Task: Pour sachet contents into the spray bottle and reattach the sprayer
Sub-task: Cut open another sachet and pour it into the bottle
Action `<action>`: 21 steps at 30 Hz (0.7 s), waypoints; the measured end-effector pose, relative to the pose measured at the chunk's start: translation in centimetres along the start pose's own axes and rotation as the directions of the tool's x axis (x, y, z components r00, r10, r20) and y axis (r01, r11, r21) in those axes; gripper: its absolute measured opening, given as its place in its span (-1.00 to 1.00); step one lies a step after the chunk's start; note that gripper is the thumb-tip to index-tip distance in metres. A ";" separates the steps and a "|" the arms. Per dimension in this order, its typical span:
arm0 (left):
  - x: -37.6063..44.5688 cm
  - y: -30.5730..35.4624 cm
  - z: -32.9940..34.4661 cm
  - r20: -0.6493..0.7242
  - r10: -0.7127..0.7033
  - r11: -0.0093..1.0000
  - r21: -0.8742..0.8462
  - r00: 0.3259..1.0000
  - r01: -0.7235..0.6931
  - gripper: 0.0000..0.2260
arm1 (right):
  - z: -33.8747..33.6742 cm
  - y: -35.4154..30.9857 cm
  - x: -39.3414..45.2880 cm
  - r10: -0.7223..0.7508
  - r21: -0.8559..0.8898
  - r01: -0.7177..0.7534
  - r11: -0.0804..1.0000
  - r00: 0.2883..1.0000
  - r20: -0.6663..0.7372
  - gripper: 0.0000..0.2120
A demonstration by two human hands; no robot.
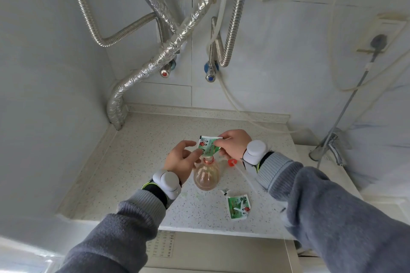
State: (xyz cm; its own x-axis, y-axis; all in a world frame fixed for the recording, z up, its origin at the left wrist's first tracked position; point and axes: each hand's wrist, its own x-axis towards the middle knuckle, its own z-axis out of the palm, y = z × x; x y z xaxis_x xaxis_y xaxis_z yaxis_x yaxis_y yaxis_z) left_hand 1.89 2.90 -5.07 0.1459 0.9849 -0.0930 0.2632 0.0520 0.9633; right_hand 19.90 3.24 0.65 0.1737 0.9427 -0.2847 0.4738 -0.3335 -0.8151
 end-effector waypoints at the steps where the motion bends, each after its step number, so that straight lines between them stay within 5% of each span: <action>1: -0.1 0.0 -0.1 -0.006 -0.002 1.000 -0.016 1.000 0.002 -0.78 | -0.4 -0.1 -0.1 0.022 0.035 -0.023 0.999 1.000 0.012 -0.84; 15: -5.2 -1.5 0.0 -0.236 -0.064 0.975 -0.224 0.970 0.010 -0.90 | -5.7 4.2 -3.3 0.073 -0.254 -0.047 0.966 0.993 0.092 -0.92; 21: -7.7 -0.7 3.3 -0.118 -0.009 0.992 -0.123 0.993 -0.006 -0.81 | -4.4 7.4 -4.7 0.104 -0.381 -0.061 0.922 0.990 0.093 -0.86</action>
State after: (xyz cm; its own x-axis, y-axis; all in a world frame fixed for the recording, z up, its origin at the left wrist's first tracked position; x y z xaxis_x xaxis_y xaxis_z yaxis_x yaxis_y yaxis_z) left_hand 3.76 -5.25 -5.85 0.0303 0.9970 -0.0712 0.1428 0.0662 0.9875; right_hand 26.42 -3.73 -1.84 0.1408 0.8996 -0.4135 0.7557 -0.3675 -0.5422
